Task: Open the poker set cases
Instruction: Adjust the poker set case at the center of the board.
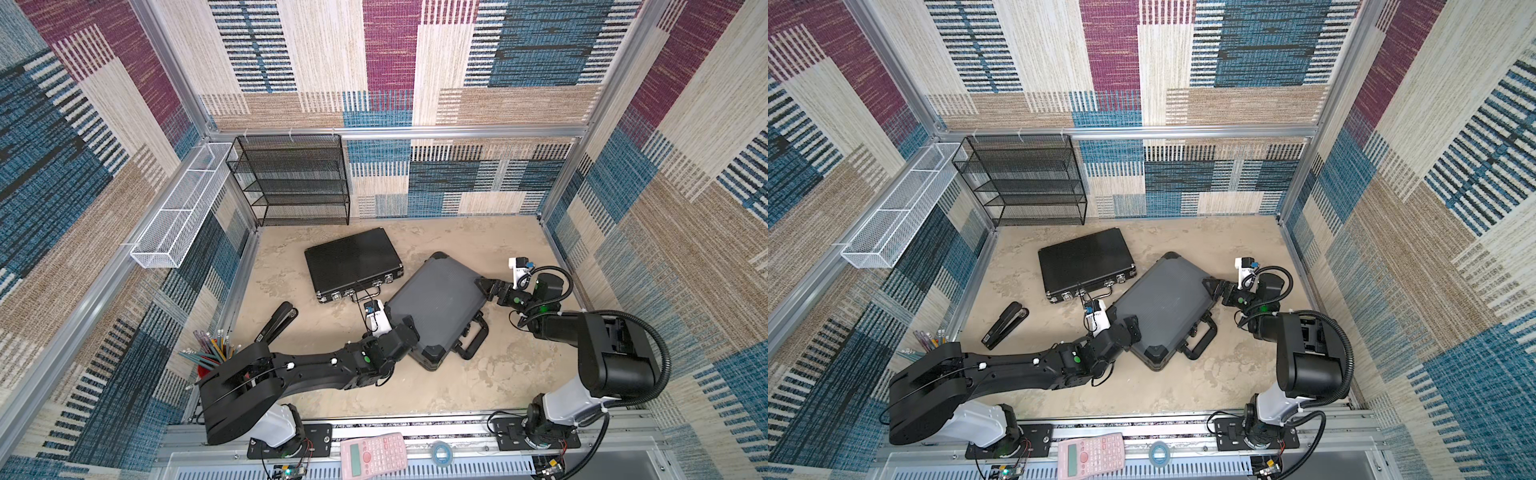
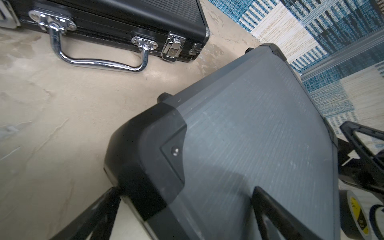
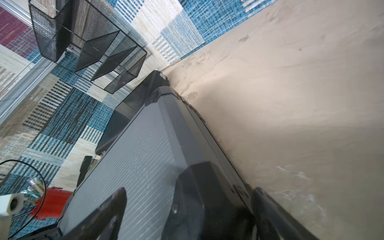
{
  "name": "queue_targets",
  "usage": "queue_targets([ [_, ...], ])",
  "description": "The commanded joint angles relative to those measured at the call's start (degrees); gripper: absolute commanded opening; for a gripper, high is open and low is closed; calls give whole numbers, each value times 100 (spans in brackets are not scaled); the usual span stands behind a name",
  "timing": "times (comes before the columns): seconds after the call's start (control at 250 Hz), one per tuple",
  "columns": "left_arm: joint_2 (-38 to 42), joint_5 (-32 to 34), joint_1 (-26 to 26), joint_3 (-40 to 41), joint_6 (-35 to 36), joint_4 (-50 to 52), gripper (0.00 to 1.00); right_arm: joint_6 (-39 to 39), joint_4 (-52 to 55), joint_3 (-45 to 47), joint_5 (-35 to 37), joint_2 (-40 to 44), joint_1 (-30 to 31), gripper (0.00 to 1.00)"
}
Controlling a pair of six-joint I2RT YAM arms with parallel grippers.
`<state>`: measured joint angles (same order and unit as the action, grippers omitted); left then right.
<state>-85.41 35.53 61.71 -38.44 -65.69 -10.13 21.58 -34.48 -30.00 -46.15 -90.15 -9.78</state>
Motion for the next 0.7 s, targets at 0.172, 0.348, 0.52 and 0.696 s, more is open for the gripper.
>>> queue_targets([
  [0.172,-350,-1146,-266,-151,441,-466,99,-57,295,-8,114,135,-72,92],
  [0.348,-731,-1672,-518,-426,746,-701,98,4,326,205,145,330,-77,89],
  [0.52,-1136,-2111,-707,-738,1146,-904,97,215,249,503,258,582,-249,88],
  [0.696,-1497,-2424,-820,-1191,1431,-942,96,273,393,749,505,991,-484,89],
])
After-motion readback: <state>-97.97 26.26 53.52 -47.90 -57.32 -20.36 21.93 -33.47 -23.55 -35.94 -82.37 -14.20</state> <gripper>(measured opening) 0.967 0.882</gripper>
